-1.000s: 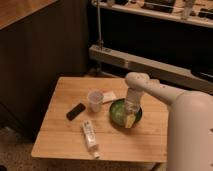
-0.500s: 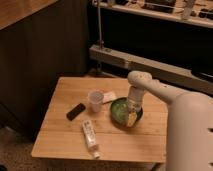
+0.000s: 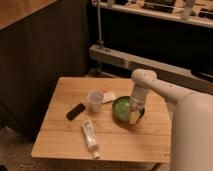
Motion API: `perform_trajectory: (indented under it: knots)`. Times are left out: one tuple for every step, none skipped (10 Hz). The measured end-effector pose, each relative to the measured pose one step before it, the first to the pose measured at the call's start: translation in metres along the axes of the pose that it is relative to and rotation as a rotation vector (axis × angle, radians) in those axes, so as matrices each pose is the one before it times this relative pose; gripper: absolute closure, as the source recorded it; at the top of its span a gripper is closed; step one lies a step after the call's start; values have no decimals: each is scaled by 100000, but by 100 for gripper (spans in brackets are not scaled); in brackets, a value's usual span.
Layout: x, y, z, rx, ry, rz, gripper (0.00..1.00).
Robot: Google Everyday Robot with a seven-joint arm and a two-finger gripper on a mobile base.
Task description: Drag the ceramic bowl in a circle
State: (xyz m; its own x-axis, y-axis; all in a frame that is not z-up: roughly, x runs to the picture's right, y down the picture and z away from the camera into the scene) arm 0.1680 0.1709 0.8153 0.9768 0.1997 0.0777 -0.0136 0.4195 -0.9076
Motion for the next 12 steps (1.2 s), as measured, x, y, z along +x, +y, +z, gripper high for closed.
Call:
perform_trajectory:
  knots:
    - [2142, -257, -563, 2152, -1297, 2533, 100]
    - [2330, -249, -551, 2291, -1737, 2453, 100]
    - [2507, -225, -424, 2191, -2054, 2783, 100]
    - [2107, -182, -197, 1408, -2288, 2605, 100]
    - [1493, -27, -219, 412, -917, 1164, 100]
    - [1074, 245, 20, -516, -650, 221, 100]
    - [485, 455, 277, -900, -81, 19, 100]
    - [15, 930, 653, -1456, 241, -675, 100]
    - [23, 1366, 998, -1903, 910, 350, 100]
    - [-331, 1942, 1482, -2377, 1368, 692, 100]
    - [-501, 2111, 1481, -2152, 668, 745, 100]
    - [-224, 1792, 1294, -1733, 69, 733, 100]
